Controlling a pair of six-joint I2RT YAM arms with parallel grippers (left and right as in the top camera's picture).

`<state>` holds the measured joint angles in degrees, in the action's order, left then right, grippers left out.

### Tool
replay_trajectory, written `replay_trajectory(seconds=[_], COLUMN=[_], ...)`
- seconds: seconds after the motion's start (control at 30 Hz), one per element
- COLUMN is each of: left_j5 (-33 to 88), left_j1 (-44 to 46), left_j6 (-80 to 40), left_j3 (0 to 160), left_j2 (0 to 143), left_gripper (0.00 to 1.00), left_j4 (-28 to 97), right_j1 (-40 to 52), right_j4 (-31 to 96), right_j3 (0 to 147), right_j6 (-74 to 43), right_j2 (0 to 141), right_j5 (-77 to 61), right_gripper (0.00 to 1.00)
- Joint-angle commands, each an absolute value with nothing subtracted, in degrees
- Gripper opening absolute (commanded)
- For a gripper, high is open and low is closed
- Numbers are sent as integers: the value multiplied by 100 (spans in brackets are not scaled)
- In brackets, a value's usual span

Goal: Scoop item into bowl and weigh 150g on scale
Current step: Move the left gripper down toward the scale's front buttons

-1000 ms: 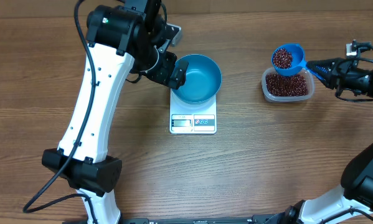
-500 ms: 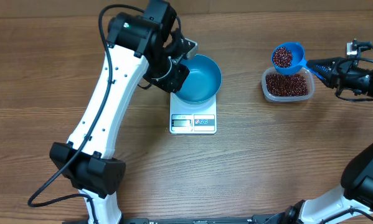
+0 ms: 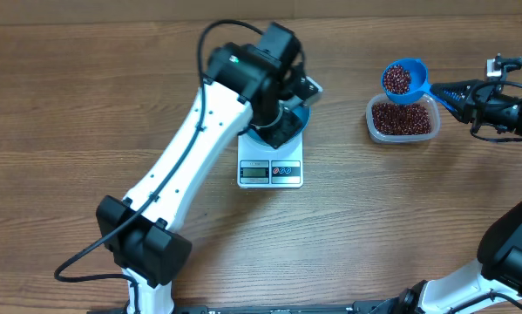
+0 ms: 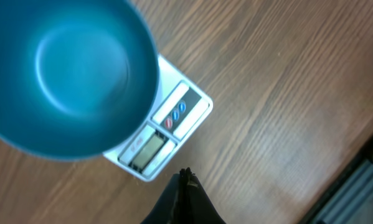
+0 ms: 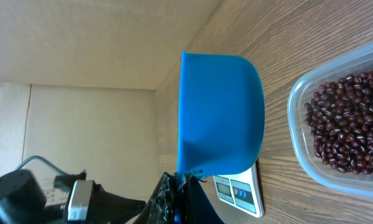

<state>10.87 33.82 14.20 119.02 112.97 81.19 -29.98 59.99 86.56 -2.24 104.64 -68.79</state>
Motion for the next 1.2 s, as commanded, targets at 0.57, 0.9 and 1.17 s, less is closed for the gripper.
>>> replay_trajectory(seconds=[0.57,0.9,1.17], left_j5=[749,751,1048], left_j1=[3603,3603,3603], left_j6=[1594,1675,1398], left_j3=[11629,10481,8016], left_j2=[11207,10243,8774], left_gripper=[4,4,4], left_j4=[7564,6980,5205], right_j1=[-3024,-3024,-3024], right_j4=[5964,5966,5968], right_j3=[8619,8619,8619], right_j6=[-115,-117,-117], right_j2=[10497,10497,10497], right_j5=[-6908,-6757,-6759], right_gripper=[4,4,4])
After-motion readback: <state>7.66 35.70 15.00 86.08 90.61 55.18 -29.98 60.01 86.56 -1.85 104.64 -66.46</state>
